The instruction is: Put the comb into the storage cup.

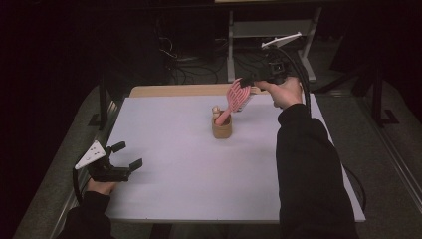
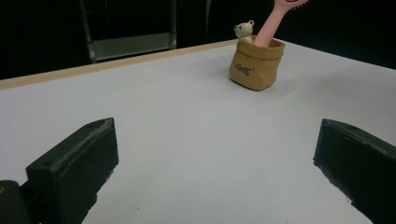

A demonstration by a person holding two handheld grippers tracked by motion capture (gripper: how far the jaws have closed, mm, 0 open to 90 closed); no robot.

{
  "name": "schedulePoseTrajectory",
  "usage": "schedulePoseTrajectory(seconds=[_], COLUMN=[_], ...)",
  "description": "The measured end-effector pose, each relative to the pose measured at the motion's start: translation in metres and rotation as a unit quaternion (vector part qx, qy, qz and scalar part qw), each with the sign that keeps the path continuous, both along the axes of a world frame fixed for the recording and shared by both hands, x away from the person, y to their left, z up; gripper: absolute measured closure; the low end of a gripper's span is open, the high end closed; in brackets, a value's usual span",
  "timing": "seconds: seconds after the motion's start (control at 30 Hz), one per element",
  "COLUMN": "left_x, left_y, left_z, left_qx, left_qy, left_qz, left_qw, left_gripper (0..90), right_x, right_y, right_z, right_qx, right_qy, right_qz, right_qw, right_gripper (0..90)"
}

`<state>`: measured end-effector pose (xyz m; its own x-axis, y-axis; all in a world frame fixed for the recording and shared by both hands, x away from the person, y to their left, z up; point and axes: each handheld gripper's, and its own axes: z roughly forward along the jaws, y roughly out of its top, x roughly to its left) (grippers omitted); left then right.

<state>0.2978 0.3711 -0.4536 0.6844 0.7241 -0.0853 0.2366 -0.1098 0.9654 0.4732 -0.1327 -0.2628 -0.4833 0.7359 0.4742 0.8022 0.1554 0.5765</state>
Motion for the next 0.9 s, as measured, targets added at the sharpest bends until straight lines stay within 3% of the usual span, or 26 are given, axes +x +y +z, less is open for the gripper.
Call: schedulePoseTrajectory(seconds=[0.27, 0.9], left_x=[0.000, 0.001], left_y=[0.001, 0.001], left_z=[0.001, -0.001], left_qx=[-0.027, -0.029], left_qy=[0.001, 0.007], left_qz=[-0.001, -0.002], left_qw=[0.9996, 0.9995], left_gripper=[0.0, 0.0], right_x=[0.002, 0.008], right_y=[-0.002, 0.002], right_z=[-0.009, -0.021], right_qx=[0.006, 0.007], right_qy=[0.007, 0.018], right_qz=[-0.003, -0.005], right_qw=[1.0000, 0.9998], right_gripper=[63.9, 63.8])
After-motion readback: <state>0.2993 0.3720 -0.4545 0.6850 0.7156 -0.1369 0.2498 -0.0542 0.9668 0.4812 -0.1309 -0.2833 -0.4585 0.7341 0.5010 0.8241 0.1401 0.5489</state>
